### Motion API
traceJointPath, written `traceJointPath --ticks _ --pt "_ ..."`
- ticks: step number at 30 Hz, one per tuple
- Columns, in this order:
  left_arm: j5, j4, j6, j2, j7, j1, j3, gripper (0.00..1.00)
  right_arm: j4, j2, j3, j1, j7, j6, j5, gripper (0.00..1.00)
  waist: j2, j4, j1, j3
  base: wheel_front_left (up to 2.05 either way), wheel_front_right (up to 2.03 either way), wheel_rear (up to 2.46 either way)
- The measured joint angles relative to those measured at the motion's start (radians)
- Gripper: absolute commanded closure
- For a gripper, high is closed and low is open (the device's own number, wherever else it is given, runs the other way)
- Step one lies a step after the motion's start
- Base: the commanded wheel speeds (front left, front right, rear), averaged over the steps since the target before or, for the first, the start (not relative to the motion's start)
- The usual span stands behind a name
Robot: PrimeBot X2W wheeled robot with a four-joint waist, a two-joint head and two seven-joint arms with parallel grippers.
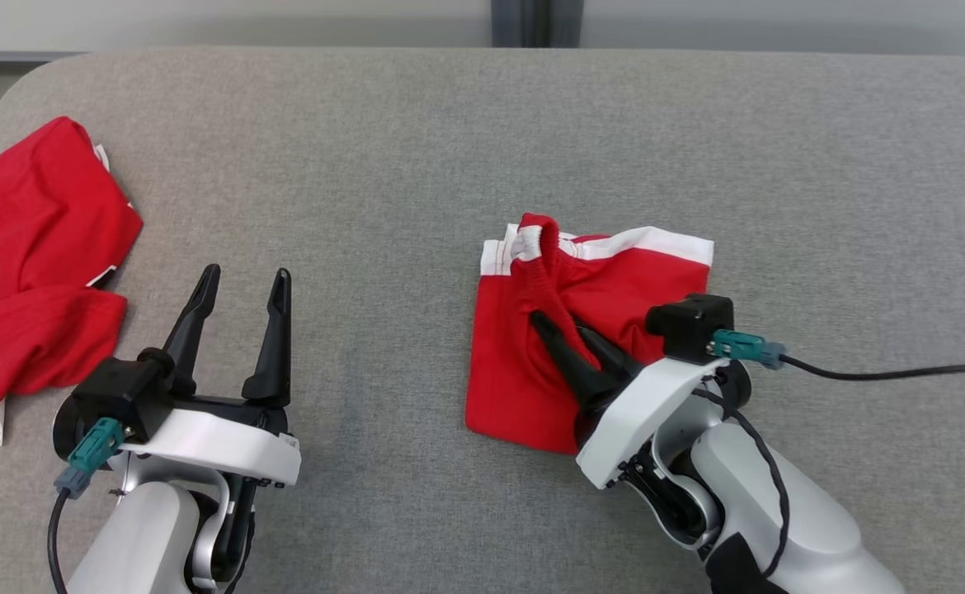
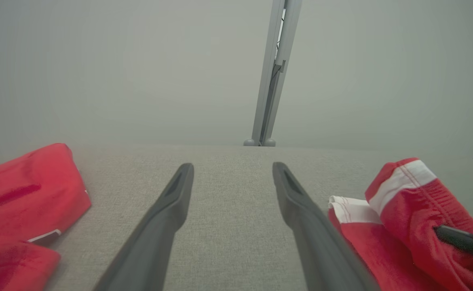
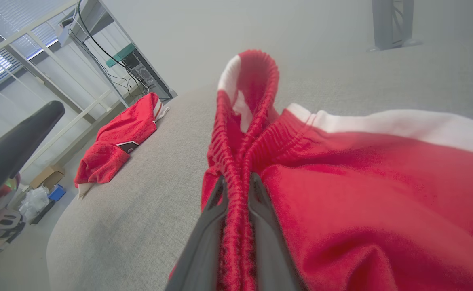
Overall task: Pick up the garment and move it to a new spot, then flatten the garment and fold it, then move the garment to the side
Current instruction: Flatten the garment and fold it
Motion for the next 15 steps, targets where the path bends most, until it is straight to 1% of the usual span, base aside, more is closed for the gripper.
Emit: traceJointPath --ticks 1,2,3,5,11,15 --pt "0.000 0.002 0.000 -0.001 -0.001 -0.001 0.001 0.00 0.015 0.000 0.013 -0.011 -0.009 0.000 0.014 0.20 0.0000 0.006 0.0000 0.004 0.00 0.00 0.00" --pt "0.000 0.004 -0.001 -0.003 -0.001 -0.003 0.001 0.00 0.030 -0.001 0.028 -0.023 -0.013 0.000 0.022 0.20 0.0000 0.011 0.0000 0.008 0.00 0.00 0.00" --pt "0.000 0.007 -0.005 -0.004 -0.003 -0.004 0.000 0.00 0.043 -0.001 0.045 -0.034 -0.016 0.000 0.035 0.00 0.0000 0.015 0.0000 0.012 0.00 0.00 0.00" --pt "0.000 0.010 -0.007 -0.007 -0.004 -0.005 0.001 0.00 0.052 0.000 0.085 -0.045 -0.023 0.000 0.070 0.00 0.0000 0.020 0.0000 0.018 0.00 0.00 0.00" --pt "0.003 0.018 -0.009 -0.014 -0.005 -0.006 0.004 0.00 0.057 0.000 0.206 -0.074 -0.038 0.000 0.130 0.00 0.0000 0.018 0.0000 0.023 0.00 0.00 0.00" --pt "0.007 0.021 -0.016 -0.017 -0.005 -0.008 0.004 0.00 0.071 0.000 0.256 -0.083 -0.050 0.000 0.128 0.00 0.0000 0.011 0.0000 0.019 0.00 0.00 0.00"
